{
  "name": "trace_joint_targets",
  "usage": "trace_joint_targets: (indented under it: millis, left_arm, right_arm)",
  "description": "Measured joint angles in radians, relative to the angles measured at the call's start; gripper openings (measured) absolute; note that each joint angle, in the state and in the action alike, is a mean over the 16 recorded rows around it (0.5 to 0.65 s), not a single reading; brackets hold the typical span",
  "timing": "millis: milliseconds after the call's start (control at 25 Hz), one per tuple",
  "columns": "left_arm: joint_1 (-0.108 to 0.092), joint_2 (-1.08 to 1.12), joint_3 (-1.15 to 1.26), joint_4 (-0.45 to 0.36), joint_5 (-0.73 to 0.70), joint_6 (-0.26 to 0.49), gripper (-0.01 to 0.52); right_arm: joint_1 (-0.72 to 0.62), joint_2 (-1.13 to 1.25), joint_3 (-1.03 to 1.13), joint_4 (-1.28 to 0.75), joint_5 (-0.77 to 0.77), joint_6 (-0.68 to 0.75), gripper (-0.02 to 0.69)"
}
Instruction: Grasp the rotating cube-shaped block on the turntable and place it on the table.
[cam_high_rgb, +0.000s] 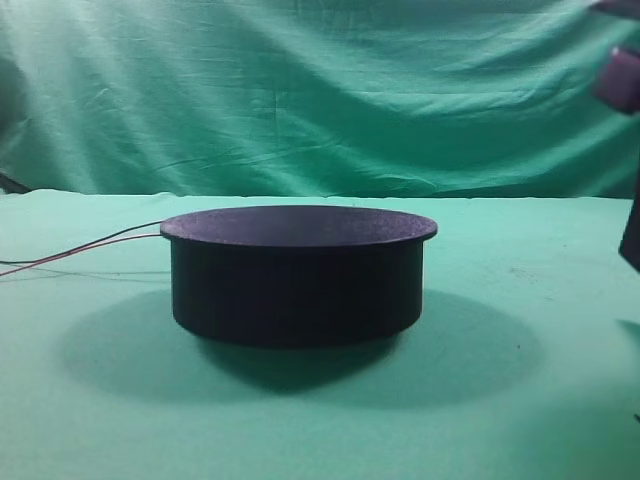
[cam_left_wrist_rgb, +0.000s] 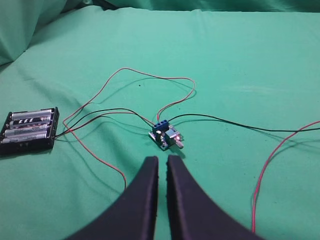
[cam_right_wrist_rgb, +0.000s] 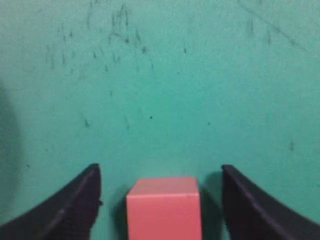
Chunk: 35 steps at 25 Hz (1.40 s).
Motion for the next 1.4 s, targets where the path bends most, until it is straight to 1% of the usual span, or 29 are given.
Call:
trace_joint_targets:
  millis: [120, 240, 320, 560, 680, 800, 1000, 1400]
  left_arm:
    - [0.0, 0.0, 0.0, 0.0, 0.0, 0.0, 0.0]
    - [0.0, 0.0, 0.0, 0.0, 0.0, 0.0, 0.0]
    - [0.0, 0.0, 0.0, 0.0, 0.0, 0.0, 0.0]
    - [0.0, 0.0, 0.0, 0.0, 0.0, 0.0, 0.0]
    - [0.0, 0.0, 0.0, 0.0, 0.0, 0.0, 0.0]
    - [0.0, 0.0, 0.0, 0.0, 0.0, 0.0, 0.0]
    - [0.0, 0.0, 0.0, 0.0, 0.0, 0.0, 0.0]
    - [0.0, 0.0, 0.0, 0.0, 0.0, 0.0, 0.0]
  right_arm:
    - [0.0, -0.041, -0.036, -0.003, 0.067, 0.0, 0.375]
    - [0.0, -0.112, -0.072, -0.011, 0.148, 0.0, 0.324]
    - [0.0, -0.173, -0.092, -0.018, 0.203, 0.003, 0.269]
    - [0.0, -0.381, -0.104, -0.042, 0.324, 0.024, 0.072]
    - [0.0, -0.486, -0.078, -0.051, 0.358, 0.039, 0.016]
    - [0.0, -0.577, -0.046, -0.056, 0.376, 0.054, 0.0]
    - [0.0, -0.684, 0.009, -0.063, 0.374, 0.074, 0.0]
    - [-0.003, -0.766, 0.057, -0.11, 0.313, 0.077, 0.0]
